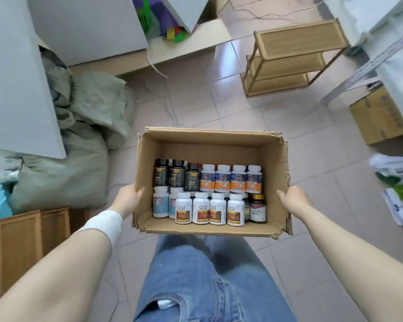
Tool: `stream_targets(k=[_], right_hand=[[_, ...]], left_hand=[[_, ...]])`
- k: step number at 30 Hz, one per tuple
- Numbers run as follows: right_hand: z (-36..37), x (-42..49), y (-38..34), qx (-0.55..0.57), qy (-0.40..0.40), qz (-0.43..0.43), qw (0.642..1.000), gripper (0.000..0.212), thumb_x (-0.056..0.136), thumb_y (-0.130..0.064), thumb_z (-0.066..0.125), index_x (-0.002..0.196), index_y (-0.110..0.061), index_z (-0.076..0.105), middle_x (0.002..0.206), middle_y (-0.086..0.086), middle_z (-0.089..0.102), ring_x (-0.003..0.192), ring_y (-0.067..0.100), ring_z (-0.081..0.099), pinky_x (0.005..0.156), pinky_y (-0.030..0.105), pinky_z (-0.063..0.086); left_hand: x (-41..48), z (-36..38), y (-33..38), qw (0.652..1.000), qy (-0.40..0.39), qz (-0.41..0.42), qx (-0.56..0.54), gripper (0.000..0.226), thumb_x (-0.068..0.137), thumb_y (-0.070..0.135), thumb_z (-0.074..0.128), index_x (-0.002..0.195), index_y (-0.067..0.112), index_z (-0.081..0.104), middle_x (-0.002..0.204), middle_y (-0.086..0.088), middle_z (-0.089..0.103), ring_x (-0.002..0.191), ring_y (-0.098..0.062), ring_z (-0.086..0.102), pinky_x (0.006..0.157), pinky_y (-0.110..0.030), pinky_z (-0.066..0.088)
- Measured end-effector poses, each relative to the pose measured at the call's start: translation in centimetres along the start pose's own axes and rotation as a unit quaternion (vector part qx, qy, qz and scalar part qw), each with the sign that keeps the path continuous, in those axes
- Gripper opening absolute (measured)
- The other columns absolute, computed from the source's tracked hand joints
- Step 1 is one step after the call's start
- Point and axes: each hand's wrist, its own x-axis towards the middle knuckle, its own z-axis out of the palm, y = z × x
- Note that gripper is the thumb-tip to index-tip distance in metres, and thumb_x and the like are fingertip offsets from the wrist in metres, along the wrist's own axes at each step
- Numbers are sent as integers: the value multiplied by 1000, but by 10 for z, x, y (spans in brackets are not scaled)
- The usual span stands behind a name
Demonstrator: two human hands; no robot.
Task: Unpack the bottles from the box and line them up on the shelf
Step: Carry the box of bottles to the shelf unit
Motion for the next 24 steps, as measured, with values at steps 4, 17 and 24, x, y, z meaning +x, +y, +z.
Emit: stream_targets(k=[4, 17, 24], right_hand=[[-47, 43, 47, 32, 12, 49, 998, 43, 97, -36, 41, 109, 2, 58, 114, 22, 62, 107, 38, 57, 87, 38, 46], [-207, 194, 98, 106, 31, 142, 984, 42, 98, -34, 41, 70, -3, 46, 87, 18, 52, 94, 37, 55, 77, 36, 41], [-290, 283, 102, 119, 35, 154, 980, 46, 97, -36, 42, 64, -4, 44, 84, 19, 53, 86, 35, 55, 79, 38, 45]], left_hand=[[21, 32, 95, 998, -18, 40, 49, 31, 99, 21, 41, 113, 0, 58, 105, -18, 60, 91, -30, 54, 81, -33, 42], [127, 85, 379, 977, -61, 143, 144, 26, 97, 21, 38, 99, 5, 59, 101, -16, 61, 90, -31, 55, 81, -34, 45], [170, 96, 504, 975, -57, 139, 163, 30, 97, 19, 37, 109, 5, 62, 109, -17, 62, 89, -28, 53, 83, -33, 44]])
